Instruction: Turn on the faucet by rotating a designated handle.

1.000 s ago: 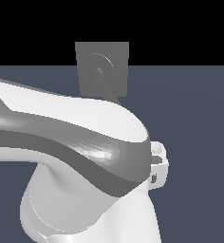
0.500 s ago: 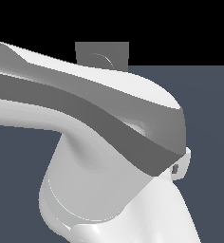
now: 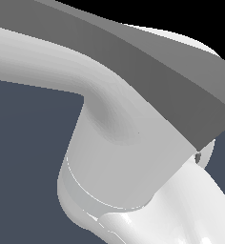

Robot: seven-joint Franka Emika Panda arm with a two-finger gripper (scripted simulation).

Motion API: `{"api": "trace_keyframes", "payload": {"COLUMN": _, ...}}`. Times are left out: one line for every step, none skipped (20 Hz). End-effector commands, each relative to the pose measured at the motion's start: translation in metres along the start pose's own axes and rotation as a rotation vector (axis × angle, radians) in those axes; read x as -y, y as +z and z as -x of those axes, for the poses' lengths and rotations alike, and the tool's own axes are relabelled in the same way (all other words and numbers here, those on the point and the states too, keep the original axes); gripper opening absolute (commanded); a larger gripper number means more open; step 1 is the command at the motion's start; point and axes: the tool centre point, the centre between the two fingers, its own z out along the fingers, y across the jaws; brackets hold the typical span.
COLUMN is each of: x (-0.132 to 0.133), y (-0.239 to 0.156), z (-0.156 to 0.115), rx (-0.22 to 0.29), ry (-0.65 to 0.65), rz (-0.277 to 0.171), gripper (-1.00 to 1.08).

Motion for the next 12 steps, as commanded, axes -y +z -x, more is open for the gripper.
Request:
{"api": "trace_keyframes", "payload": {"x": -0.008, "y": 0.006, "z": -0.017, "rx": -0.030, "ry": 0.000, "rz": 0.002, "gripper": -1.00}}
{"api": "trace_keyframes", "payload": {"x": -0.011, "y": 0.007, "z": -0.020, "rx": -0.031, "ry": 0.000, "rz": 0.002, "gripper": -1.00}}
{"api": "trace_keyframes", "payload": {"x": -0.014, "y": 0.007, "z": -0.023, "rx": -0.032, "ry": 0.000, "rz": 0.002, "gripper": -1.00}}
{"api": "trace_keyframes", "payload": {"x": -0.016, "y": 0.007, "z": -0.025, "rx": -0.033, "ry": 0.000, "rz": 0.002, "gripper": -1.00}}
{"api": "trace_keyframes", "payload": {"x": -0.019, "y": 0.007, "z": -0.028, "rx": -0.034, "ry": 0.000, "rz": 0.002, "gripper": -1.00}}
{"api": "trace_keyframes", "payload": {"x": -0.022, "y": 0.007, "z": -0.031, "rx": -0.035, "ry": 0.000, "rz": 0.003, "gripper": -1.00}}
{"api": "trace_keyframes", "payload": {"x": -0.024, "y": 0.007, "z": -0.033, "rx": -0.035, "ry": -0.001, "rz": 0.003, "gripper": -1.00}}
{"api": "trace_keyframes", "payload": {"x": -0.024, "y": 0.007, "z": -0.033, "rx": -0.035, "ry": -0.001, "rz": 0.003, "gripper": -1.00}}
{"api": "trace_keyframes", "payload": {"x": -0.019, "y": 0.000, "z": -0.021, "rx": -0.013, "ry": 0.021, "rz": 0.006, "gripper": -1.00}}
{"api": "trace_keyframes", "payload": {"x": -0.020, "y": 0.000, "z": -0.025, "rx": -0.014, "ry": 0.020, "rz": 0.006, "gripper": -1.00}}
{"api": "trace_keyframes", "payload": {"x": -0.020, "y": 0.000, "z": -0.029, "rx": -0.014, "ry": 0.020, "rz": 0.006, "gripper": -1.00}}
{"api": "trace_keyframes", "payload": {"x": -0.021, "y": 0.000, "z": -0.032, "rx": -0.015, "ry": 0.020, "rz": 0.006, "gripper": -1.00}}
